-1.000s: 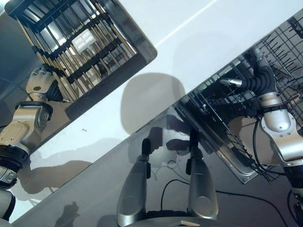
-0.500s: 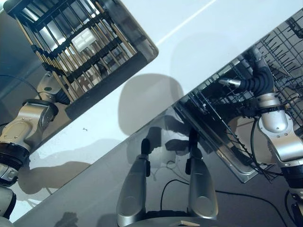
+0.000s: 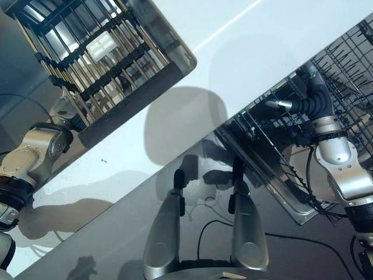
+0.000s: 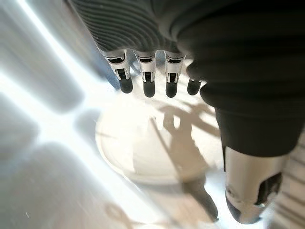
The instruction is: Pick up plates and place into dishwasher.
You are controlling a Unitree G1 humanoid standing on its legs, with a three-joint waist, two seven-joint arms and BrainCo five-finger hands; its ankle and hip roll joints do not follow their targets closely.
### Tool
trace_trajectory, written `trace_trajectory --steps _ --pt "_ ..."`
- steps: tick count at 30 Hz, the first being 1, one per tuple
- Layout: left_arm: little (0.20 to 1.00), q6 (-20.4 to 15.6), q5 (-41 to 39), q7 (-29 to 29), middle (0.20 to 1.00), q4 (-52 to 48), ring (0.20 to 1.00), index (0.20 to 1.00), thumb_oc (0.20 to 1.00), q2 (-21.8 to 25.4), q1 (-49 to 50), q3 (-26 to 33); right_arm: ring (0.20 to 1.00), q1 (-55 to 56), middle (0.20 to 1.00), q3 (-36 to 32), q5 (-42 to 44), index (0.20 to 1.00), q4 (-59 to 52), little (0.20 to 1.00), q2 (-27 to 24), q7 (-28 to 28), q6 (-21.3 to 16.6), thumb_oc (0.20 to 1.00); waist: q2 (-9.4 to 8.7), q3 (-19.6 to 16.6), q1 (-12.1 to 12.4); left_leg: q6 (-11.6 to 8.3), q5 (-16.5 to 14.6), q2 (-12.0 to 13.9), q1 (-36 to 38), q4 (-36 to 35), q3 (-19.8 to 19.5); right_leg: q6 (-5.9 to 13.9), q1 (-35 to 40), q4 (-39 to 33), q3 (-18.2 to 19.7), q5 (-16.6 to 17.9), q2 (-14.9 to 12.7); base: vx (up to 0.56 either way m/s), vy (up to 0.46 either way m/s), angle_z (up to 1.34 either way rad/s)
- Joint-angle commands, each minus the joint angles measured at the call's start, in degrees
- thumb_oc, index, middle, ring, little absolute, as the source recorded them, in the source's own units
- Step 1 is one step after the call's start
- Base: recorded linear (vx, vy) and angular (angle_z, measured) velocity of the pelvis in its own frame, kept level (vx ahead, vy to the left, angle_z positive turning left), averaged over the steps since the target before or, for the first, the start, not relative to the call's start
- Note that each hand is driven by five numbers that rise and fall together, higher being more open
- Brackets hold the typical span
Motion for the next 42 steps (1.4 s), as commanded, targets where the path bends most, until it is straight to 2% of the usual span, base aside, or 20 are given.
trace_trajectory --steps 1,8,12,17,23,28,36,42 --pt "1.000 5.1 4.3 6.6 1.000 2.5 1.000 1.000 1.000 -7.0 4.0 0.5 1.000 -2.3 1.000 -3.4 -0.6 1.000 -3.2 1.000 0.1 -1.3 -2.8 1.000 -3.81 0.4 1.8 3.30 8.9 -0.6 -0.8 -8.9 0.6 2.81 0.2 6.7 1.3 -3.2 -1.7 -0.01 -0.082 0.02" --pt "1.000 6.1 10.3 10.2 1.000 11.0 1.000 1.000 1.000 -13.0 -1.4 -3.8 1.000 -5.6 1.000 0.4 -1.5 1.000 -2.6 1.000 2.6 -3.7 -1.4 1.000 -6.42 0.4 1.1 3.40 8.9 -0.1 -2.8 -8.5 0.7 2.69 -1.9 6.9 1.4 -2.5 -0.4 0.00 -0.051 0.00" --pt "1.000 4.6 12.2 8.8 1.000 15.0 1.000 1.000 1.000 -15.9 -3.8 -6.9 1.000 -6.5 1.000 1.7 -1.9 1.000 -2.5 1.000 3.3 -4.3 -1.3 1.000 -7.33 0.4 0.2 3.45 8.8 0.1 -3.7 -8.4 1.0 2.69 -3.1 6.9 2.0 -2.0 0.1 0.00 -0.008 -0.04" --pt "1.000 2.9 13.0 6.7 1.000 15.9 1.000 1.000 1.000 -17.9 -3.5 -8.8 1.000 -6.9 1.000 2.3 -2.1 1.000 -2.2 1.000 3.6 -4.6 -1.5 1.000 -7.68 0.4 -0.4 3.51 8.7 0.2 -4.1 -8.6 1.3 2.69 -3.9 6.8 2.5 -1.6 0.6 0.00 0.000 -0.02" --pt "1.000 5.5 8.9 7.4 1.000 15.9 1.000 1.000 1.000 -18.6 -2.9 -9.1 1.000 -6.4 1.000 2.2 -2.3 1.000 -2.4 1.000 3.7 -3.7 -2.3 1.000 -7.42 0.4 -0.7 3.60 8.5 0.2 -4.3 -8.7 1.4 2.64 -4.5 7.0 3.0 -1.5 0.6 0.00 0.015 -0.05" --pt "1.000 10.0 -0.8 16.1 1.000 17.3 1.000 1.000 1.000 -18.8 -2.1 -3.8 1.000 -6.1 1.000 2.3 -3.2 1.000 -2.7 1.000 4.1 -3.8 -2.0 1.000 -7.02 0.4 -0.1 3.60 8.7 0.0 -4.2 -8.7 1.1 2.55 -4.5 7.4 2.7 -2.0 0.4 0.00 0.002 -0.02" --pt "1.000 12.0 -13.2 25.1 1.000 15.1 1.000 1.000 1.000 -15.6 -2.7 8.7 1.000 -5.2 1.000 1.0 -4.3 1.000 -4.1 1.000 4.8 -3.9 0.0 1.000 -5.86 0.4 1.5 3.73 9.0 -0.7 -2.6 -9.1 0.3 2.03 -3.0 7.9 1.5 -3.0 -0.3 0.00 0.000 0.00" --pt "1.000 12.9 -17.0 29.0 1.000 10.3 1.000 1.000 1.000 -13.6 0.0 17.1 1.000 -3.8 1.000 -1.2 -4.5 1.000 -5.4 1.000 4.8 -2.8 0.5 1.000 -4.97 0.4 2.2 3.68 8.8 -1.3 -0.4 -9.3 0.0 1.68 -1.0 8.0 1.1 -3.7 -1.0 0.00 0.008 0.00"
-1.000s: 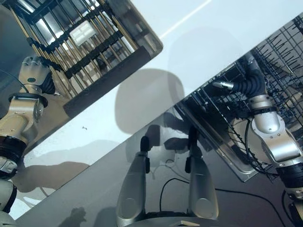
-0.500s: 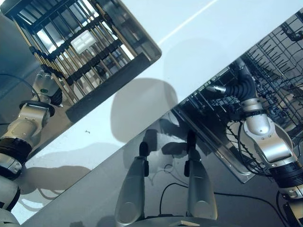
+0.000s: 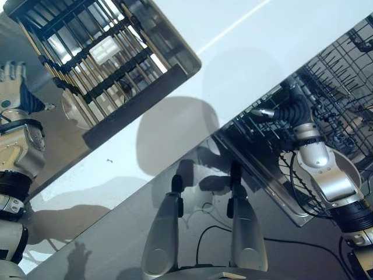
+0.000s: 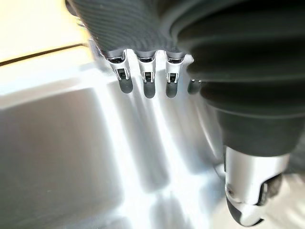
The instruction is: Pick up plates and place into dishwasher.
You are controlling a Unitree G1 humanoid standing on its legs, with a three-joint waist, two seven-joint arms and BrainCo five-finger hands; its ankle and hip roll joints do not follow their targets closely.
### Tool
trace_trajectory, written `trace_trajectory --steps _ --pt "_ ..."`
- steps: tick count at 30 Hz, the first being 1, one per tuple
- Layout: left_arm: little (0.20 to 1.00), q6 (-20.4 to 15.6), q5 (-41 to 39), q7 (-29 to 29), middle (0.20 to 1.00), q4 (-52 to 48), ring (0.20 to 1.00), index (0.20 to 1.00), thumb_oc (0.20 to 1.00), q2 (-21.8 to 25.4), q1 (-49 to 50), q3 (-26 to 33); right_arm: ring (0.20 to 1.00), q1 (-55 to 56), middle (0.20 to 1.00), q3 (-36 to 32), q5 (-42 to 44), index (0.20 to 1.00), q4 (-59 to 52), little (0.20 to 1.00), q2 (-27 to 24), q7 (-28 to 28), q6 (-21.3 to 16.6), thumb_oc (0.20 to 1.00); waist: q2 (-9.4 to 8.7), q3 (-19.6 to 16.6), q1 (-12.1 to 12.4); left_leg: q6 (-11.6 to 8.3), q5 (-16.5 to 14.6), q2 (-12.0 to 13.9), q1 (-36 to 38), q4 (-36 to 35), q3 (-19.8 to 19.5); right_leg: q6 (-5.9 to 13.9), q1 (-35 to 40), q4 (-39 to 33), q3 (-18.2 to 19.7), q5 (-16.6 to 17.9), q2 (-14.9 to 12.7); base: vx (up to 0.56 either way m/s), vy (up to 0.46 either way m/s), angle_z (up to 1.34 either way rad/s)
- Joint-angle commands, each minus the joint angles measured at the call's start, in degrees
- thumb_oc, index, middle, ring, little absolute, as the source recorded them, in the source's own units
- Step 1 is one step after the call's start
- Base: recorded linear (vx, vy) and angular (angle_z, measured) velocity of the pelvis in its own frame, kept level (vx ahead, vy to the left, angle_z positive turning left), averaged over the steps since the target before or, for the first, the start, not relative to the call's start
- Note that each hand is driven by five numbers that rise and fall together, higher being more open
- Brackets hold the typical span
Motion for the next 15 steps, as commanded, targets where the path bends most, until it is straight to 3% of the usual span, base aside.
trace_trajectory --steps 1,5,10,13,15 --pt "1.000 1.7 -1.6 3.8 1.000 -1.5 1.000 1.000 1.000 -7.6 2.3 5.8 1.000 -2.7 1.000 -7.4 -1.1 1.000 -7.5 1.000 0.5 0.4 -1.2 1.000 -3.19 5.7 1.9 2.67 12.3 -1.2 5.3 -15.8 -1.0 0.78 2.8 6.5 -0.1 -3.9 -1.2 0.00 0.063 -0.02" --pt "1.000 1.4 -2.4 0.8 1.000 -2.0 1.000 1.000 1.000 -6.7 0.7 5.4 1.000 -4.2 1.000 -7.2 -0.4 1.000 -6.9 1.000 -0.8 2.1 -1.0 1.000 -2.46 5.7 1.2 2.48 12.5 -1.1 5.9 -15.9 -0.4 0.63 2.9 6.9 0.7 -4.4 -1.0 0.00 0.087 -0.03" --pt "1.000 -4.2 -8.9 -7.6 1.000 0.2 1.000 1.000 1.000 -7.7 -6.8 -0.3 1.000 -8.0 1.000 -5.4 0.7 1.000 -5.3 1.000 -2.8 3.8 -0.3 1.000 -2.38 5.7 -0.6 2.15 12.5 -0.7 5.1 -15.2 0.6 0.51 1.9 7.3 2.1 -4.5 -0.6 0.01 0.093 0.00" --pt "1.000 -8.8 -16.6 -15.8 1.000 3.3 1.000 1.000 1.000 -10.4 -12.0 -3.8 1.000 -10.1 1.000 -4.3 1.1 1.000 -4.3 1.000 -3.4 4.1 -0.1 1.000 -3.04 5.7 -1.9 2.05 12.4 -0.4 4.2 -14.6 1.6 0.36 0.9 7.5 3.0 -4.1 -0.1 0.04 0.064 0.00" --pt "1.000 -9.8 -16.1 -19.6 1.000 5.4 1.000 1.000 1.000 -11.9 -14.5 -5.6 1.000 -10.5 1.000 -3.8 1.0 1.000 -4.0 1.000 -3.5 4.2 -0.1 1.000 -3.46 5.7 -2.6 2.01 12.3 -0.2 3.8 -14.3 2.2 0.39 0.4 7.4 3.5 -3.7 0.1 0.06 0.049 -0.02"
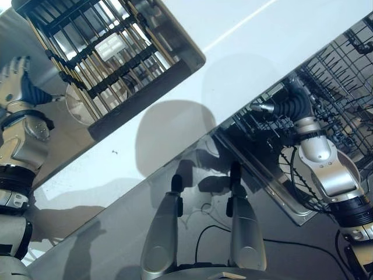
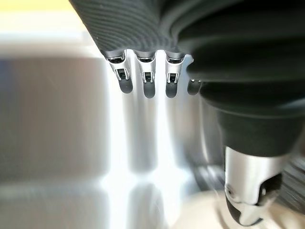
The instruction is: Pick up plates and place into dishwasher.
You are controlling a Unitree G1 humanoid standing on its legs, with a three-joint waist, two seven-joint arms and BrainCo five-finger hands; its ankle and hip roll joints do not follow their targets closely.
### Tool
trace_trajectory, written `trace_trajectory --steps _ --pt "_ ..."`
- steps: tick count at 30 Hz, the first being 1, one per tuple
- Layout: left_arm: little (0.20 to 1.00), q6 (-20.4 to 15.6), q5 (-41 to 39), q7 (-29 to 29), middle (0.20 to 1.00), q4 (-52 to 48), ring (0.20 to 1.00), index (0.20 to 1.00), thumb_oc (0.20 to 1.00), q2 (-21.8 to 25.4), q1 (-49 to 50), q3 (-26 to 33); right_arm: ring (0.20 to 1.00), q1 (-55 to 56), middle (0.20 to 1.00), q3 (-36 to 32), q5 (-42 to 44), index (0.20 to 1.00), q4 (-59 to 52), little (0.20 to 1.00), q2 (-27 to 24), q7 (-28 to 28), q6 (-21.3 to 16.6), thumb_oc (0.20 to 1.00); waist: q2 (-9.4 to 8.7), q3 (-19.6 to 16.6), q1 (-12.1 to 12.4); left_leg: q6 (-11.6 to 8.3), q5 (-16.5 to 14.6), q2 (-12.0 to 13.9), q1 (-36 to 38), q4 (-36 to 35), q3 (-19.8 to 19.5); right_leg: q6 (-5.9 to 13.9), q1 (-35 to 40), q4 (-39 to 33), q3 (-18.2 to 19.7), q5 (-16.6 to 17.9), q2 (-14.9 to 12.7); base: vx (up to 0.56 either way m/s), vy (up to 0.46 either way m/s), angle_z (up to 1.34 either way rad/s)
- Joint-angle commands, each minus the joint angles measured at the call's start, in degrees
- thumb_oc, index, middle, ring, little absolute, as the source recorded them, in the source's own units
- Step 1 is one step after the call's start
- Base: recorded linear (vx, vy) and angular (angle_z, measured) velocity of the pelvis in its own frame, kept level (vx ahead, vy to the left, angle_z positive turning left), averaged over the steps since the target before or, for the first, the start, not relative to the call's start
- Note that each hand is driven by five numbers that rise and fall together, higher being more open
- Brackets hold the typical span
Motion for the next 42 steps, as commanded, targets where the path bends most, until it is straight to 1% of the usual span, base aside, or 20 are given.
trace_trajectory --steps 1,3,5,6,9,13,17,21,23,25,29,32,36,38,39,40,41,42 --pt "1.000 -3.5 -0.5 -7.0 1.000 6.4 1.000 1.000 1.000 -11.2 -9.2 -0.6 1.000 -6.4 1.000 -2.2 1.1 1.000 -3.8 1.000 -3.8 0.0 -1.5 1.000 -2.51 3.8 -2.9 1.05 11.9 0.9 1.8 -14.1 0.9 0.00 -0.4 6.6 1.7 -2.8 1.1 0.08 0.053 -0.03" --pt "1.000 -3.8 -1.9 -8.8 1.000 9.0 1.000 1.000 1.000 -11.1 -11.6 -3.3 1.000 -7.4 1.000 -1.3 1.8 1.000 -3.6 1.000 -4.6 -0.2 -1.2 1.000 -3.05 3.8 -3.7 0.95 11.5 1.0 1.0 -13.1 1.2 0.03 -1.2 6.8 2.3 -2.2 1.3 0.07 0.055 -0.05" --pt "1.000 -4.8 -3.8 -11.4 1.000 11.7 1.000 1.000 1.000 -11.1 -13.7 -4.8 1.000 -8.0 1.000 -0.7 2.6 1.000 -3.4 1.000 -5.6 -0.2 -1.0 1.000 -3.52 3.8 -4.5 0.98 11.2 1.3 0.5 -12.5 1.9 0.02 -1.8 6.7 2.8 -2.0 1.4 0.08 0.073 -0.02" --pt "1.000 -4.6 -4.6 -13.0 1.000 13.1 1.000 1.000 1.000 -11.1 -14.9 -5.9 1.000 -8.2 1.000 -0.2 2.8 1.000 -3.2 1.000 -6.1 -0.2 -1.1 1.000 -3.78 3.8 -5.1 0.91 11.0 1.4 0.3 -12.2 2.3 0.01 -2.1 6.6 3.2 -1.7 1.4 0.10 0.081 0.00" --pt "1.000 -5.2 -5.6 -14.5 1.000 16.1 1.000 1.000 1.000 -10.7 -16.3 -7.6 1.000 -8.1 1.000 0.1 3.1 1.000 -2.5 1.000 -6.9 -0.2 -2.0 1.000 -4.50 3.8 -6.0 0.88 10.3 1.6 -0.6 -11.1 3.1 -0.11 -2.8 6.2 4.0 -1.0 1.5 0.08 0.063 -0.20" --pt "1.000 -5.3 -3.1 -15.7 1.000 21.4 1.000 1.000 1.000 -10.2 -18.4 -9.3 1.000 -8.4 1.000 0.7 3.8 1.000 -1.7 1.000 -7.6 -0.1 -2.7 1.000 -5.71 3.8 -6.9 0.72 9.7 1.9 -1.5 -10.0 3.8 -0.13 -3.3 5.5 4.6 0.0 1.3 0.07 0.029 -0.13" --pt "1.000 -3.5 0.9 -16.4 1.000 27.2 1.000 1.000 1.000 -9.4 -20.5 -11.4 1.000 -9.2 1.000 1.8 4.7 1.000 -1.5 1.000 -8.3 -0.6 -2.5 1.000 -6.81 3.8 -7.7 0.60 8.8 2.3 -3.0 -8.5 4.2 -0.16 -4.4 5.3 5.0 0.7 1.2 0.06 0.011 -0.03" --pt "1.000 -2.6 1.0 -19.6 1.000 30.5 1.000 1.000 1.000 -9.0 -21.7 -13.7 1.000 -9.9 1.000 2.9 5.3 1.000 -1.4 1.000 -8.6 -1.7 -2.7 1.000 -7.61 3.8 -8.0 0.60 8.3 2.6 -3.8 -8.1 4.5 -0.19 -4.8 4.8 5.3 1.4 1.1 0.04 -0.017 -0.06" --pt "1.000 -2.9 1.9 -21.5 1.000 32.4 1.000 1.000 1.000 -9.5 -21.8 -14.2 1.000 -10.1 1.000 3.3 5.2 1.000 -1.3 1.000 -8.3 -1.9 -3.0 1.000 -7.88 3.8 -8.2 0.61 8.1 2.7 -3.9 -7.9 4.6 -0.17 -4.9 4.7 5.3 1.4 1.2 0.03 -0.016 -0.11" --pt "1.000 -3.7 2.8 -25.0 1.000 33.8 1.000 1.000 1.000 -9.8 -21.7 -15.2 1.000 -10.4 1.000 3.8 5.2 1.000 -1.4 1.000 -8.3 -2.0 -2.9 1.000 -7.89 3.8 -8.4 0.65 7.9 2.6 -4.3 -7.6 4.6 -0.16 -5.2 4.7 5.3 1.4 1.2 0.02 0.007 -0.04" --pt "1.000 -3.1 7.0 -23.1 1.000 33.9 1.000 1.000 1.000 -10.4 -19.8 -16.5 1.000 -10.4 1.000 4.1 4.9 1.000 -2.1 1.000 -8.3 -1.7 -2.6 1.000 -7.47 3.8 -8.5 0.79 7.6 2.6 -4.3 -7.5 4.7 -0.21 -5.3 4.8 5.8 1.3 1.4 0.02 0.021 -0.15" --pt "1.000 -2.3 6.4 -25.4 1.000 34.7 1.000 1.000 1.000 -10.3 -19.6 -17.6 1.000 -10.8 1.000 4.6 4.9 1.000 -1.7 1.000 -8.3 -1.6 -3.0 1.000 -7.33 3.8 -8.6 0.73 7.5 2.6 -4.3 -7.3 4.7 -0.22 -5.3 4.9 6.0 1.1 1.3 0.00 0.009 -0.06" --pt "1.000 -3.3 5.1 -27.1 1.000 34.2 1.000 1.000 1.000 -10.7 -18.7 -17.8 1.000 -11.4 1.000 4.8 4.6 1.000 -1.6 1.000 -8.0 -1.7 -2.5 1.000 -6.96 3.8 -8.3 0.81 7.4 2.5 -4.4 -7.3 4.7 -0.29 -5.2 5.0 5.8 0.9 1.3 0.00 -0.005 -0.03" --pt "1.000 -4.8 2.0 -30.6 1.000 33.8 1.000 1.000 1.000 -11.2 -18.4 -17.3 1.000 -11.5 1.000 5.0 4.8 1.000 -2.3 1.000 -8.0 -1.6 -1.7 1.000 -6.78 3.8 -8.1 0.83 7.0 2.7 -3.8 -7.3 4.8 -0.35 -4.8 5.1 5.8 0.5 1.5 0.00 0.000 0.00" --pt "1.000 -5.5 0.5 -32.4 1.000 33.4 1.000 1.000 1.000 -11.4 -18.4 -17.0 1.000 -11.7 1.000 5.0 4.7 1.000 -2.6 1.000 -7.8 -1.8 -1.5 1.000 -6.80 3.8 -8.2 0.91 7.4 2.5 -4.3 -7.5 4.8 -0.34 -5.2 5.1 5.8 0.7 1.4 0.00 0.000 0.00" --pt "1.000 -6.3 -1.9 -35.2 1.000 32.4 1.000 1.000 1.000 -11.9 -17.6 -16.5 1.000 -11.4 1.000 4.7 4.4 1.000 -2.9 1.000 -7.7 -1.8 -1.2 1.000 -6.61 3.8 -8.2 0.95 7.4 2.6 -4.2 -7.6 4.8 -0.35 -5.2 5.2 5.8 0.6 1.5 -0.03 -0.012 0.03" --pt "1.000 -6.2 -3.6 -37.7 1.000 31.6 1.000 1.000 1.000 -12.3 -17.0 -16.2 1.000 -11.1 1.000 4.6 4.2 1.000 -3.2 1.000 -7.5 -1.8 -1.1 1.000 -6.49 3.8 -8.1 1.00 7.5 2.5 -4.1 -7.7 4.9 -0.34 -5.1 5.1 5.7 0.6 1.5 0.00 0.000 0.00" --pt "1.000 -6.2 -4.2 -41.3 1.000 30.8 1.000 1.000 1.000 -12.9 -16.1 -15.5 1.000 -10.7 1.000 4.1 4.0 1.000 -3.6 1.000 -7.4 -1.6 -0.8 1.000 -6.30 3.8 -8.1 1.06 7.5 2.6 -3.9 -7.9 5.0 -0.32 -5.0 5.1 5.7 0.5 1.5 0.00 0.000 0.00"
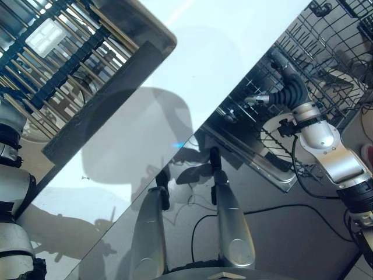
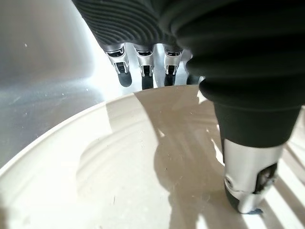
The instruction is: Pick up plates and place into dishwasher.
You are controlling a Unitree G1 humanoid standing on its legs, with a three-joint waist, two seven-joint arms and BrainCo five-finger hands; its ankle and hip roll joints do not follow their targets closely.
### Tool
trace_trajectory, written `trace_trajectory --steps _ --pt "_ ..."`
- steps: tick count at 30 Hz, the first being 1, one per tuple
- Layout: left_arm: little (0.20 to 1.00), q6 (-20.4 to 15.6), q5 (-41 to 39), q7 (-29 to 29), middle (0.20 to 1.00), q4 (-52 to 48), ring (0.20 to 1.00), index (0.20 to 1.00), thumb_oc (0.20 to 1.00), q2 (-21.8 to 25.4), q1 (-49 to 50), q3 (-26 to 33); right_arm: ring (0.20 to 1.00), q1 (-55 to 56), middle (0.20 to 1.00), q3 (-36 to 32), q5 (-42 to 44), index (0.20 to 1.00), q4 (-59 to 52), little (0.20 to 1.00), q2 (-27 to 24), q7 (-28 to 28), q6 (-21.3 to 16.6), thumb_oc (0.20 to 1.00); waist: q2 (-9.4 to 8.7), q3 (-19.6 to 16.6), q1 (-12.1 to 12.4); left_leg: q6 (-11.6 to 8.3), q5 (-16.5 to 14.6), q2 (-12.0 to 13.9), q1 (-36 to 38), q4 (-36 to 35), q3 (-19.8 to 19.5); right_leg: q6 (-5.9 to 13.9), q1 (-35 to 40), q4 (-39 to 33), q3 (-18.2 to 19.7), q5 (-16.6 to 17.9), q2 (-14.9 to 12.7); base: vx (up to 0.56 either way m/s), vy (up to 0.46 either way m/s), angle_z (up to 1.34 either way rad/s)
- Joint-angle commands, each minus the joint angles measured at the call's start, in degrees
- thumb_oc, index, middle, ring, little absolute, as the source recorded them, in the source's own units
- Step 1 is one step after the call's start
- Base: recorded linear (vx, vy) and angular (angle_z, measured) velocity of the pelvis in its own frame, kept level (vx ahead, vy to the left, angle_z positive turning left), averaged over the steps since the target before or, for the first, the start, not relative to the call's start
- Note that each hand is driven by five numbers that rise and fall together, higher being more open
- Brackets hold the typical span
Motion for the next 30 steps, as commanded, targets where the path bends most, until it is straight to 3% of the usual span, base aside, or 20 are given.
trace_trajectory --steps 1,4,8,9,10,11,30 --pt "1.000 -4.4 -7.2 -22.3 1.000 -1.9 1.000 1.000 1.000 -13.6 10.5 0.0 1.000 -4.1 1.000 -3.4 -0.3 1.000 -4.6 1.000 -1.1 -1.1 -1.1 1.000 -0.82 3.5 0.0 -2.35 11.0 1.5 3.9 -15.9 -1.9 -1.17 0.5 3.1 -0.6 1.1 -0.3 0.00 0.000 0.00" --pt "1.000 -4.7 -6.1 -29.2 1.000 -2.6 1.000 1.000 1.000 -14.3 12.8 -1.8 1.000 -4.1 1.000 -4.0 -0.1 1.000 -5.1 1.000 -1.5 -0.6 -1.1 1.000 -0.29 3.5 -0.1 -2.19 11.0 1.6 3.9 -16.1 -1.7 -1.15 0.4 3.2 -0.6 1.1 -0.2 -0.01 0.001 0.00" --pt "1.000 -4.9 -7.6 -31.2 1.000 -3.9 1.000 1.000 1.000 -14.8 14.9 -4.3 1.000 -4.9 1.000 -3.8 0.9 1.000 -5.4 1.000 -2.1 0.0 -1.0 1.000 0.27 3.5 -0.2 -1.99 10.9 1.7 4.6 -16.3 -1.4 -1.19 0.9 3.5 -0.3 0.6 0.1 0.00 0.000 0.00" --pt "0.589 -4.6 -8.2 -31.7 0.589 -4.3 0.589 0.589 0.589 -14.8 15.1 -4.5 1.000 -4.9 1.000 -3.8 1.1 1.000 -5.5 1.000 -2.3 0.1 -1.0 1.000 0.35 3.5 -0.1 -1.97 10.9 1.7 4.6 -16.2 -1.4 -1.19 0.9 3.6 -0.3 0.6 0.2 0.00 0.000 0.00" --pt "0.275 -5.1 -8.7 -32.5 0.275 -4.8 0.275 0.275 0.275 -14.6 15.5 -4.4 1.000 -4.6 1.000 -4.1 1.4 1.000 -5.8 1.000 -2.6 0.3 -1.0 1.000 0.50 3.5 -0.1 -1.98 10.9 1.7 4.8 -16.2 -1.4 -1.14 1.1 3.7 -0.4 0.4 0.1 0.00 0.000 0.00" --pt "0.200 -5.3 -9.4 -33.0 0.200 -5.1 0.200 0.200 0.200 -14.6 15.8 -4.6 1.000 -4.5 1.000 -4.3 1.4 1.000 -6.0 1.000 -2.6 0.4 -1.0 1.000 0.62 3.5 0.0 -1.98 10.9 1.7 4.8 -16.1 -1.4 -1.12 1.2 3.7 -0.4 0.3 0.1 0.00 0.000 0.00" --pt "0.200 -7.5 -14.9 -34.7 0.200 -15.0 0.200 0.200 0.200 -12.6 22.7 -2.1 1.000 0.1 1.000 -8.4 2.6 1.000 -7.7 1.000 -2.8 -0.5 -1.9 1.000 2.63 3.5 2.5 -1.40 11.1 1.1 8.8 -18.2 -3.2 -0.75 5.2 3.6 -2.8 -1.3 -0.5 -0.02 -0.053 0.04"
